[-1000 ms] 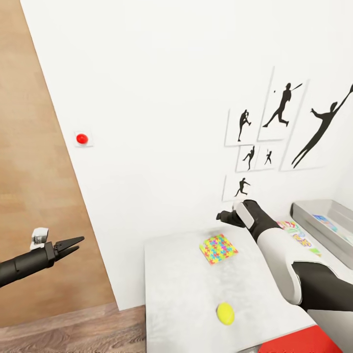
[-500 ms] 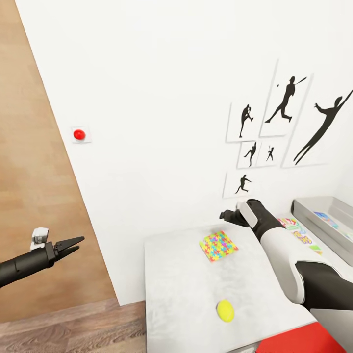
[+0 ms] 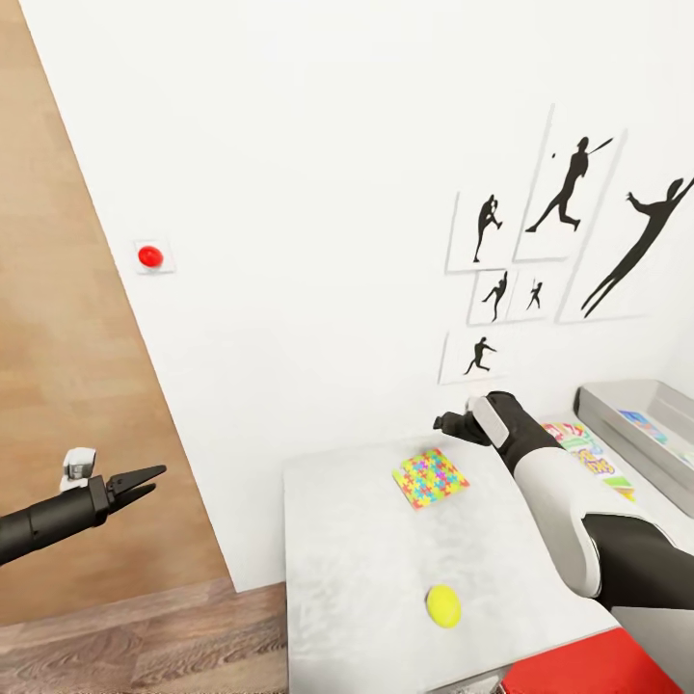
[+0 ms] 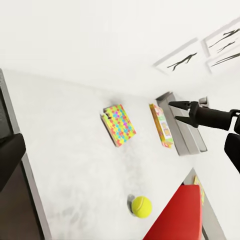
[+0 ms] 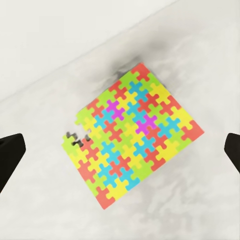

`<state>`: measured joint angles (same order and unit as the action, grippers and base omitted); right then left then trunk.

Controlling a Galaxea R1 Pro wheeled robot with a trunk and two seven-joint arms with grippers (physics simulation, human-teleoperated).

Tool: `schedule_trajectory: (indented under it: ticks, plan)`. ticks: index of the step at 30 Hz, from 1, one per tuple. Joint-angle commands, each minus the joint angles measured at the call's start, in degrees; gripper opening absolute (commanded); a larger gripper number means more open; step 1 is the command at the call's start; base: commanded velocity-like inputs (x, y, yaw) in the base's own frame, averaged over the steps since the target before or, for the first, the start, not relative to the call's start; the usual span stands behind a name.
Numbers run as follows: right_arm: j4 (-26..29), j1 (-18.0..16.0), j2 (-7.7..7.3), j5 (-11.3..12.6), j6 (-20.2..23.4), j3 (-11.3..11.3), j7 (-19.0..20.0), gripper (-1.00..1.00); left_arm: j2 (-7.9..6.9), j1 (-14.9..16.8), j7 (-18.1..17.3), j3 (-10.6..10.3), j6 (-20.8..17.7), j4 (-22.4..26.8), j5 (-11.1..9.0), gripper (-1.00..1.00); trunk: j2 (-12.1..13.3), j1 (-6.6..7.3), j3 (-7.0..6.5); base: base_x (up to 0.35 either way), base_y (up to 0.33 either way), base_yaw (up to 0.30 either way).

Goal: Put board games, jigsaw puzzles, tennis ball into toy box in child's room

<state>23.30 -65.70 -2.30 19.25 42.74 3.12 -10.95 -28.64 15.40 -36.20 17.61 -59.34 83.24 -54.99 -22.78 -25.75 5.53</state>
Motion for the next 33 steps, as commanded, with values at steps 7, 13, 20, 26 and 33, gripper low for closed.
schedule_trajectory:
  ticks: [7,13,20,26,33]
  plan:
    - [0.14,-0.04,0.03,0.61,0.28,0.13,-0.47,1.00,0.00,0.06,-0.29,0.05,-0.25,0.00,0.23,1.00,-0.14,-0.03,0.79,0.000,0.000,0.000]
    - [0.15,-0.04,0.09,0.61,0.38,0.13,-0.47,1.00,0.05,0.06,-0.28,0.05,-0.25,0.00,0.22,1.00,-0.14,-0.03,1.35,0.000,0.000,0.000]
    - [0.16,-0.04,0.07,0.54,0.41,0.01,-0.27,1.00,0.07,0.06,-0.28,0.05,-0.25,0.00,0.23,1.00,-0.14,-0.03,2.01,0.000,0.000,0.000]
    - [0.17,-0.04,0.09,0.52,0.45,0.01,-0.16,1.00,0.07,0.06,-0.27,0.05,-0.25,0.00,0.23,1.00,-0.14,-0.03,2.44,0.000,0.000,0.000]
    - [0.21,-0.04,0.10,0.52,0.42,-0.06,-0.16,1.00,0.00,0.06,-0.28,0.05,-0.25,0.00,0.23,1.00,-0.14,-0.03,2.56,0.000,0.000,0.000]
